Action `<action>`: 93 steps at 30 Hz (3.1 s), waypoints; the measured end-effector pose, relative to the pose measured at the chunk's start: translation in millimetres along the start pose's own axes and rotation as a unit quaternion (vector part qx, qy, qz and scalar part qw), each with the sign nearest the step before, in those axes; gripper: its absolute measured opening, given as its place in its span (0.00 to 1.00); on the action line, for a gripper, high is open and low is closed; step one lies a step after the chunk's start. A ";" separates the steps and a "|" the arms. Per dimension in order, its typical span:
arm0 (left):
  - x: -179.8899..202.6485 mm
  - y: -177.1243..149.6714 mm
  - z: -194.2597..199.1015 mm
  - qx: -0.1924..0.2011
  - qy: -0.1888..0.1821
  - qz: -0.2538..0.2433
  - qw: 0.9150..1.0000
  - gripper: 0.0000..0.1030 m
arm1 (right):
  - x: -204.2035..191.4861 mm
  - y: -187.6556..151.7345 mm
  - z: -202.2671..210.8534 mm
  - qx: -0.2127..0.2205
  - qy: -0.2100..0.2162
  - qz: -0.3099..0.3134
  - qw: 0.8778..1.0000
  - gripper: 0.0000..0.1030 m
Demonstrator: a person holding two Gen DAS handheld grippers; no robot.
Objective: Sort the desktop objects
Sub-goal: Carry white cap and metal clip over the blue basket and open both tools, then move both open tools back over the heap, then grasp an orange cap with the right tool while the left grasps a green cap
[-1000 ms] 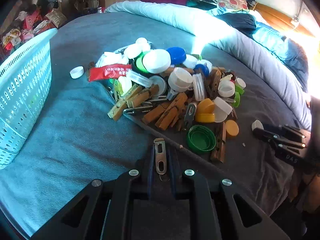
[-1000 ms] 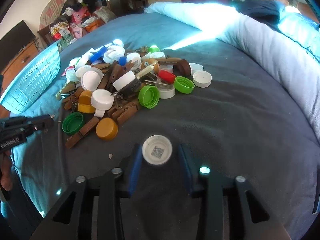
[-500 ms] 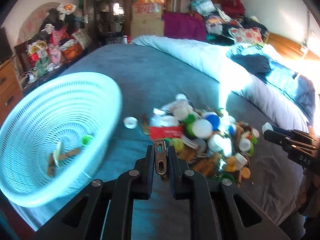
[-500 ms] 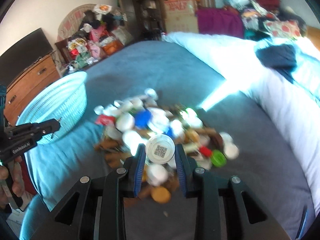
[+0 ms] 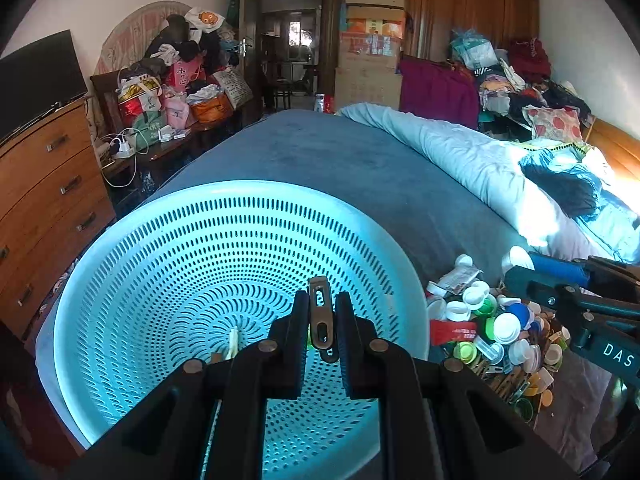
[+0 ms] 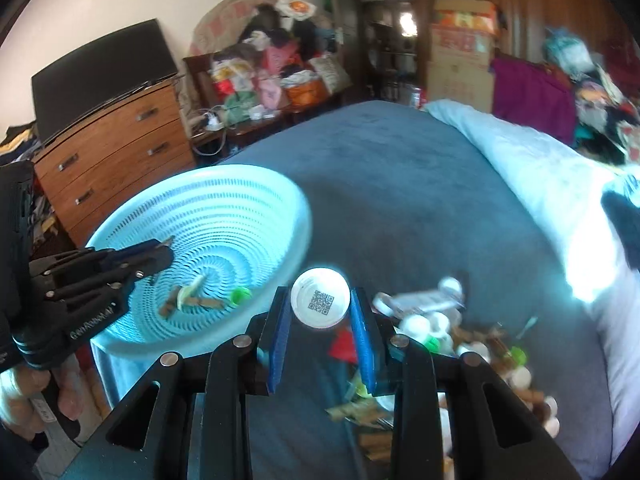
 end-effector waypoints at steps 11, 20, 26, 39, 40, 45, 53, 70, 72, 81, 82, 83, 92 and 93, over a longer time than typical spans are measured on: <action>-48.8 -23.7 -43.7 -0.090 0.027 0.030 0.995 0.14 | -82.1 6.2 -76.3 -0.071 0.057 0.050 0.995 0.28; -55.2 -38.5 -58.6 -0.123 0.020 0.046 0.991 0.14 | -98.5 -7.8 -96.3 -0.101 0.069 0.055 0.991 0.28; -58.8 -39.4 -63.1 -0.126 0.028 0.045 0.991 0.21 | -99.2 -6.1 -97.7 -0.093 0.067 0.053 0.992 0.30; -47.4 -30.1 -52.8 -0.100 0.038 0.043 0.993 0.32 | -83.0 1.0 -71.0 -0.054 0.056 0.051 0.996 0.38; -39.5 -25.4 -46.7 -0.087 0.035 0.033 0.995 0.32 | -76.8 0.1 -58.5 -0.039 0.052 0.051 0.997 0.38; 26.8 -1.8 -5.2 -0.017 -0.026 -0.023 0.999 0.37 | -19.8 -18.3 18.8 0.043 0.003 0.026 0.999 0.65; 163.7 -42.4 23.8 -0.035 -0.164 -0.103 0.980 0.38 | 105.8 -124.2 117.4 0.003 -0.116 -0.043 0.992 0.65; 200.3 -143.0 -20.4 -0.172 -0.173 -0.077 0.967 0.38 | 145.6 -218.3 72.3 -0.097 -0.043 -0.107 0.989 0.37; 204.0 -143.5 -18.5 -0.173 -0.177 -0.080 0.966 0.38 | 146.4 -220.5 63.2 -0.107 -0.034 -0.104 0.988 0.37; 234.4 -153.6 -20.2 -0.176 -0.232 -0.096 0.952 0.38 | 146.5 -225.5 53.7 -0.111 -0.050 -0.092 0.988 0.28; 237.9 -156.0 -21.8 -0.178 -0.238 -0.098 0.950 0.38 | 147.5 -224.6 58.9 -0.108 -0.054 -0.096 0.988 0.28; 241.3 -158.5 -23.0 -0.180 -0.244 -0.101 0.948 0.38 | 148.6 -224.1 64.8 -0.104 -0.058 -0.097 0.988 0.28; 269.7 -182.2 -31.2 -0.186 -0.263 -0.128 0.938 0.38 | 157.7 -236.8 78.6 -0.113 -0.057 -0.117 0.985 0.28; 271.9 -184.4 -31.2 -0.184 -0.262 -0.132 0.938 0.38 | 157.8 -238.1 78.7 -0.112 -0.057 -0.120 0.985 0.28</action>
Point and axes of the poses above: each gripper's, at about its wrist camera, not at the fingertips, and z roughly against the way its jaws point, x to its right, y to its top, the point moved 4 cm from there along -z, roughly the way its jaws point, and after that the axes turned 12 degrees about x, right-handed, at the moved point
